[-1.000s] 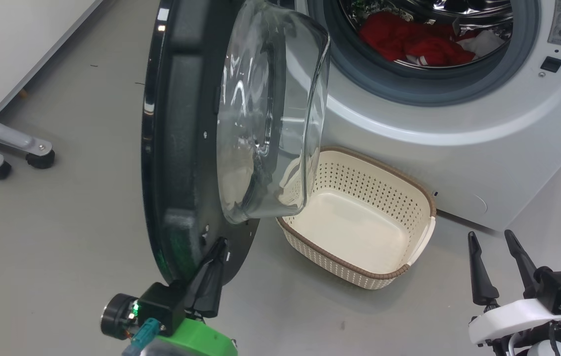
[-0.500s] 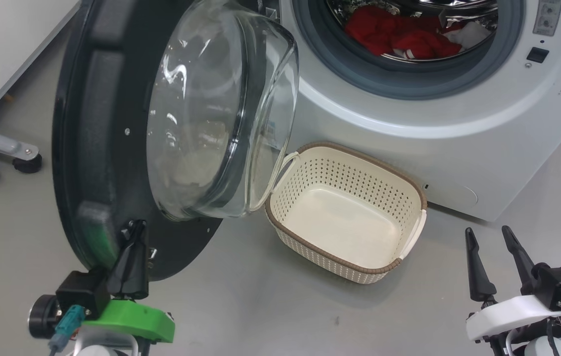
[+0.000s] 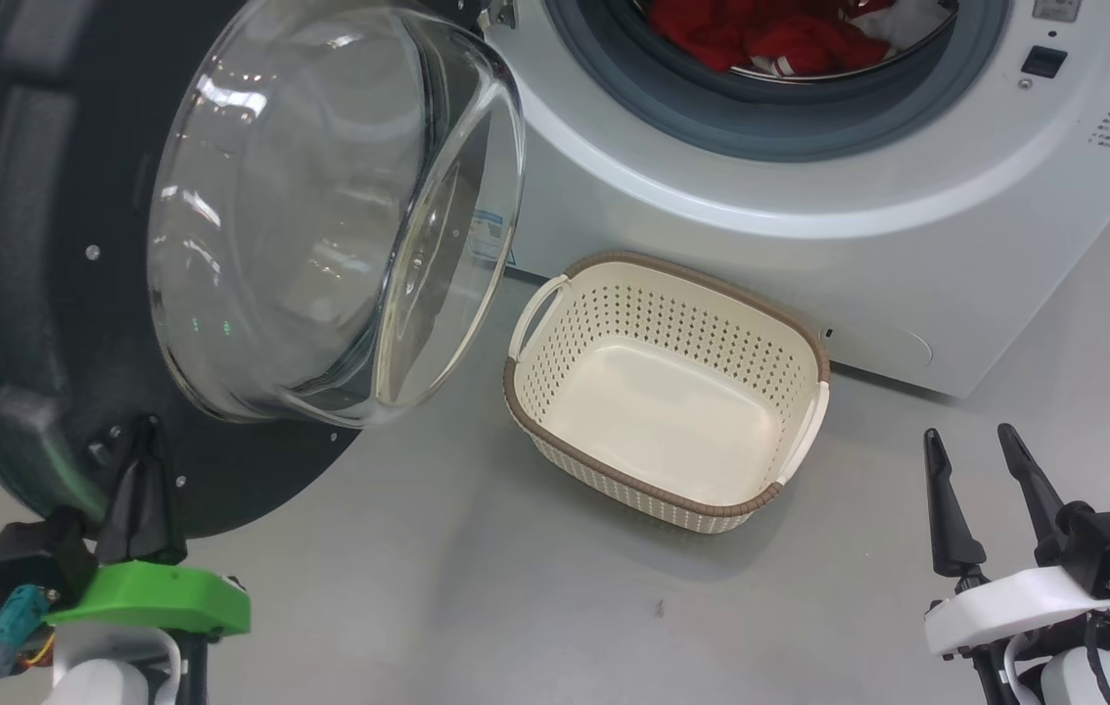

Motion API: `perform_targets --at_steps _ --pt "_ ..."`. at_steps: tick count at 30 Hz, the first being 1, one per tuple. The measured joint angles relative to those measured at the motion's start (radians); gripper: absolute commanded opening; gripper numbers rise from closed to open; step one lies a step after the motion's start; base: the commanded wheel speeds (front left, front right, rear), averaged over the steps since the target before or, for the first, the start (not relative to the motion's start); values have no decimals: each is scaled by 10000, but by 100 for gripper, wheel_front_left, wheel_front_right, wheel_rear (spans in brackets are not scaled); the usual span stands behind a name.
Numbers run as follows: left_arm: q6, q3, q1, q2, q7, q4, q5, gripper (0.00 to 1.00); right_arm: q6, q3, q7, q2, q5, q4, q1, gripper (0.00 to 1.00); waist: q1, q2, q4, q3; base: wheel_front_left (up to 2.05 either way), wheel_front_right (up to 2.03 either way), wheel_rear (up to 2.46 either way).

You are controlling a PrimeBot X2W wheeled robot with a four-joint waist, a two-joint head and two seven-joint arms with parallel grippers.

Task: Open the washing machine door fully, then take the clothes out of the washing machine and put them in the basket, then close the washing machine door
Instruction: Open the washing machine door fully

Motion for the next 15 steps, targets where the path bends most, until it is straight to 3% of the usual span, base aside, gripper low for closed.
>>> perform_targets --at_steps 15 --pt "33 1662 -936 29 -105 1043 -293 0 81 -46 0 -178 -86 -82 -240 100 0 0 -332 575 0 0 0"
